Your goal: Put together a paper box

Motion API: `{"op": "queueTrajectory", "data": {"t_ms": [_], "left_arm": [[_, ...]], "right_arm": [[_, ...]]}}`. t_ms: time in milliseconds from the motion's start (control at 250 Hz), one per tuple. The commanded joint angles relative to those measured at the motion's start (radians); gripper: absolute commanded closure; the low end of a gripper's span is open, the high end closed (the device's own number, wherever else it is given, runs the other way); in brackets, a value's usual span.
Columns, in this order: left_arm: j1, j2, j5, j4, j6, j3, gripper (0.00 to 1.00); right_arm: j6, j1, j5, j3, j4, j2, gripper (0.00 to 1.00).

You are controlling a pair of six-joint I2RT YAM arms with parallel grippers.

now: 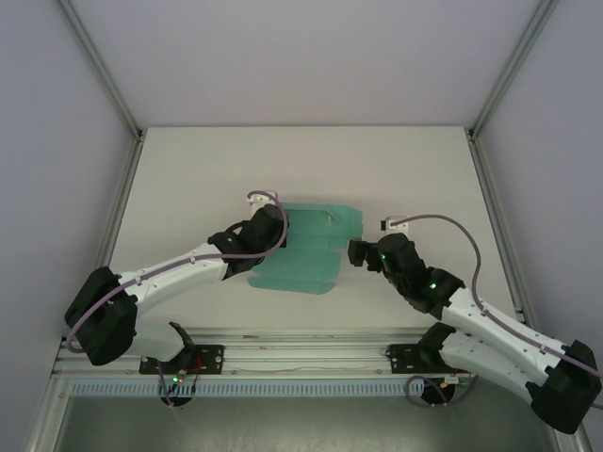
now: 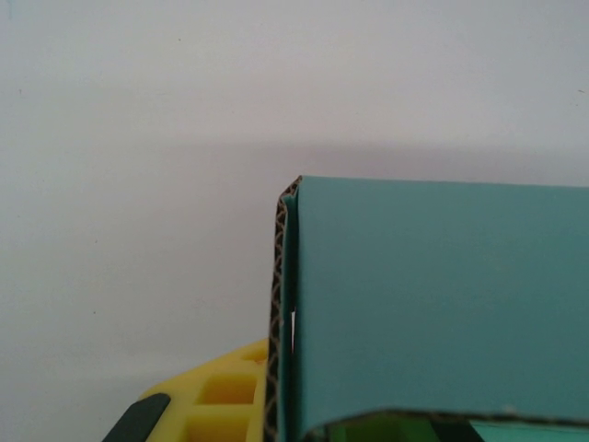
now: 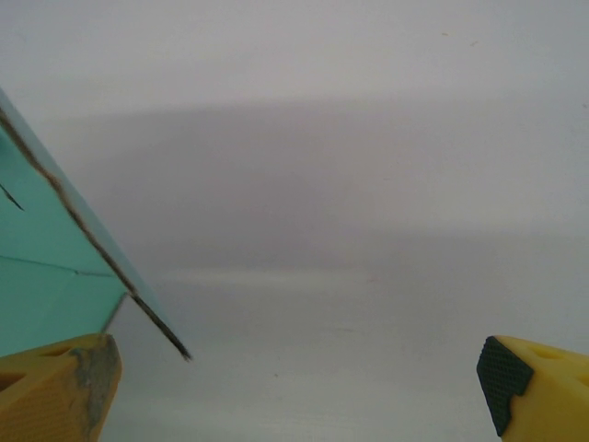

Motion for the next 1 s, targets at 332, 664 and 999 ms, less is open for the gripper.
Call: {"op": "queueTrajectory", "data": {"t_ms": [332, 664, 999], "left_arm": [[-0.004, -0.013, 0.017, 0.008, 0.005, 0.018, 1.00], [-0.003, -0.004, 0.067, 0.048, -0.009, 0.006, 1.00], [-0.004, 0.014, 0.090, 0.044, -0.025, 0.024, 1.00]], "right_arm": [[-0.061, -0.006, -0.004, 0.020, 0.170, 0.109, 0.00], [-0.188, -0.006, -0.067, 0.112, 0.270, 0.288, 0.00], [-0.185, -0.006, 0.043, 0.165, 0.332, 0.442, 0.00]]}}
